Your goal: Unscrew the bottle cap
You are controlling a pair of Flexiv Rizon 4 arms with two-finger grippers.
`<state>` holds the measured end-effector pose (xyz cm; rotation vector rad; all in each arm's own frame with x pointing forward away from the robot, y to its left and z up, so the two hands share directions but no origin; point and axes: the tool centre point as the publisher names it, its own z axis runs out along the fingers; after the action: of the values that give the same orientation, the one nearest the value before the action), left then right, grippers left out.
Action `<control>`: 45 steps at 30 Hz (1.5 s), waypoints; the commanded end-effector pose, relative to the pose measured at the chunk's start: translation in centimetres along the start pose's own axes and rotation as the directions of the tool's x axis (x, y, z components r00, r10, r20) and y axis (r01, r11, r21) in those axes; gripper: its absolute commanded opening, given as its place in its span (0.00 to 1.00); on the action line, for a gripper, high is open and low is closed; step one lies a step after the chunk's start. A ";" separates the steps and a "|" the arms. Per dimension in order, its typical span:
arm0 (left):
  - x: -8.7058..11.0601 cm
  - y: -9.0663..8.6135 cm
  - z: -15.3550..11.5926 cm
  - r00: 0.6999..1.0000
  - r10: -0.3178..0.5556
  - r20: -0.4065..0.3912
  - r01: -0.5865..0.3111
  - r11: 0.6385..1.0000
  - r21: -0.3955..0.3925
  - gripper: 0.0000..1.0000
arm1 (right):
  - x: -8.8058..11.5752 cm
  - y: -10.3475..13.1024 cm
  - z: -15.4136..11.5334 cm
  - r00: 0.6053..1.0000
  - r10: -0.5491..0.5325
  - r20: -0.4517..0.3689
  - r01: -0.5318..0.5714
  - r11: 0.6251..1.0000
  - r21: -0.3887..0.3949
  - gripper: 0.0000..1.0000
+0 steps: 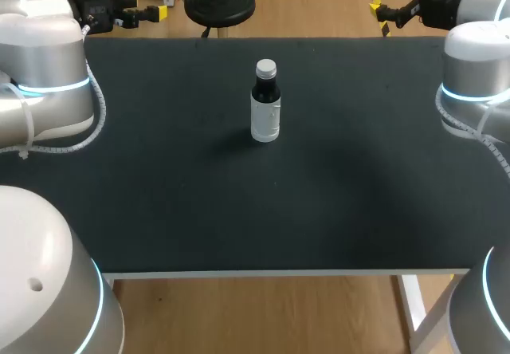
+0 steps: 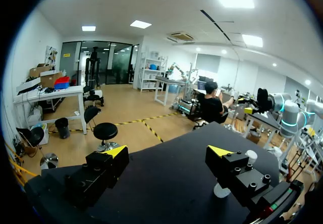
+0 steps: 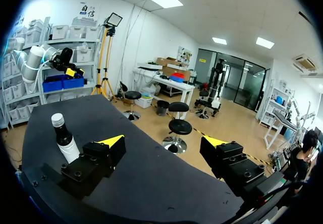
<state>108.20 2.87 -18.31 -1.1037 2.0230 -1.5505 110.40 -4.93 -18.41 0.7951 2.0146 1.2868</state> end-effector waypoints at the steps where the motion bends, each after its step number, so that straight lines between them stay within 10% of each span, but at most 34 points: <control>1: -0.1 -0.1 0.0 1.000 -0.001 -0.004 0.001 1.000 -0.005 1.00 | 0.0 0.0 0.0 1.000 0.000 -0.001 0.000 1.000 -0.001 1.00; 15: -0.1 -0.1 0.0 1.000 -0.001 -0.004 0.001 1.000 -0.005 1.00 | 0.0 0.0 0.0 1.000 0.000 -0.001 0.000 1.000 -0.001 1.00; 23: 1.3 0.2 0.7 0.981 0.120 -0.151 -0.121 0.993 0.007 1.00 | 0.0 0.0 0.0 1.000 0.000 -0.001 0.000 1.000 -0.001 1.00; 35: 2.6 2.0 1.5 0.815 0.333 -0.475 -0.304 0.942 0.139 1.00 | 0.0 0.0 0.0 1.000 0.000 -0.001 0.000 1.000 -0.001 1.00; 45: 3.8 4.4 3.2 0.687 0.344 -0.640 -0.251 0.939 0.235 1.00 | 0.0 0.0 0.0 1.000 0.000 -0.001 0.000 1.000 -0.001 1.00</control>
<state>105.28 -1.41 -21.77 -0.2643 2.2575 -1.9112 110.40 -4.93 -18.41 0.7952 2.0145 1.2866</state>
